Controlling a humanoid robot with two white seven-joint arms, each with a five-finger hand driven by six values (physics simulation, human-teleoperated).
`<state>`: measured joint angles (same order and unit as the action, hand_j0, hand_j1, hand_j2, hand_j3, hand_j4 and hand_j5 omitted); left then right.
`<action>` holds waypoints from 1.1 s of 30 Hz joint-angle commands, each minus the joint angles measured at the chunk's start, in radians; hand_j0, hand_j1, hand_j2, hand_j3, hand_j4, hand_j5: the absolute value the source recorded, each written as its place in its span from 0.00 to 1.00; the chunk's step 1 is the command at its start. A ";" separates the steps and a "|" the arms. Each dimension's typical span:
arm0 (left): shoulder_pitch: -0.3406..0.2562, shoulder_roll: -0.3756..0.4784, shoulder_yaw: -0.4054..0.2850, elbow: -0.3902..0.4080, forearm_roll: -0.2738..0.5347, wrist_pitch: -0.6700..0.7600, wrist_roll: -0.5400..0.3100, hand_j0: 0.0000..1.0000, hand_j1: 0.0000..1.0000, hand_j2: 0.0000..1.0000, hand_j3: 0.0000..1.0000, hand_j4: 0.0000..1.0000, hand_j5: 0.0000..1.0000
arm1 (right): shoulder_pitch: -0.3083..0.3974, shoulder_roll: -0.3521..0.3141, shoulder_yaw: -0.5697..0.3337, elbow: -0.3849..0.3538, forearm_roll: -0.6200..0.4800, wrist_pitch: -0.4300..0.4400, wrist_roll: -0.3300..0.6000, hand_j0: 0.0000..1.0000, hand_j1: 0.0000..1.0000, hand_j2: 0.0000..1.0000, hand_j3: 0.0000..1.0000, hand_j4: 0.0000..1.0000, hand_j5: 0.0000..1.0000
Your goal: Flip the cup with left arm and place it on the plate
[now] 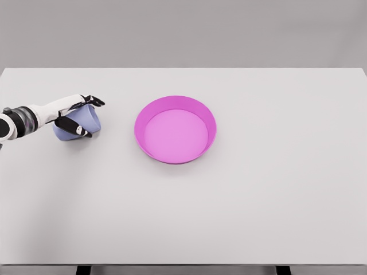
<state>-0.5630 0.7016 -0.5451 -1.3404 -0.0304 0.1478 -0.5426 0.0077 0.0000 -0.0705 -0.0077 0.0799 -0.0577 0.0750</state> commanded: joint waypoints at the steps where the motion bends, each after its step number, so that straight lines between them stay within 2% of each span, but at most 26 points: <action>1: 0.000 0.001 0.001 0.000 0.006 -0.013 0.000 0.71 0.71 0.71 0.71 0.71 0.71 | 0.000 0.000 0.000 0.000 0.000 -0.001 0.000 1.00 1.00 1.00 1.00 1.00 1.00; 3: 0.000 0.001 0.001 0.000 0.030 -0.014 0.000 0.71 0.71 0.71 0.71 0.71 0.71 | 0.000 0.000 0.000 0.000 0.000 -0.001 0.000 1.00 1.00 1.00 1.00 1.00 1.00; 10: 0.000 0.007 0.005 -0.008 0.040 -0.036 -0.002 0.70 0.70 0.70 0.70 0.70 0.70 | 0.000 0.000 0.000 0.000 0.000 -0.001 0.000 1.00 1.00 1.00 1.00 1.00 1.00; 24: -0.002 0.006 0.017 -0.011 0.237 -0.226 -0.002 0.71 0.71 0.71 0.71 0.71 0.71 | 0.000 0.000 0.000 0.000 0.000 -0.001 0.000 1.00 1.00 1.00 1.00 1.00 1.00; 31: -0.002 -0.042 0.019 -0.013 0.294 -0.254 0.001 0.71 0.71 0.71 0.71 0.71 0.71 | 0.000 0.000 0.000 0.000 0.000 -0.001 0.000 1.00 1.00 1.00 1.00 1.00 1.00; 33: 0.000 -0.079 0.047 -0.013 0.296 -0.257 0.001 0.71 0.71 0.71 0.71 0.71 0.71 | 0.000 0.000 0.000 0.000 0.000 -0.001 0.000 1.00 1.00 1.00 1.00 1.00 1.00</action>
<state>-0.5630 0.6493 -0.5139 -1.3525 0.2504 -0.1018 -0.5420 0.0077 0.0000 -0.0705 -0.0077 0.0800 -0.0579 0.0752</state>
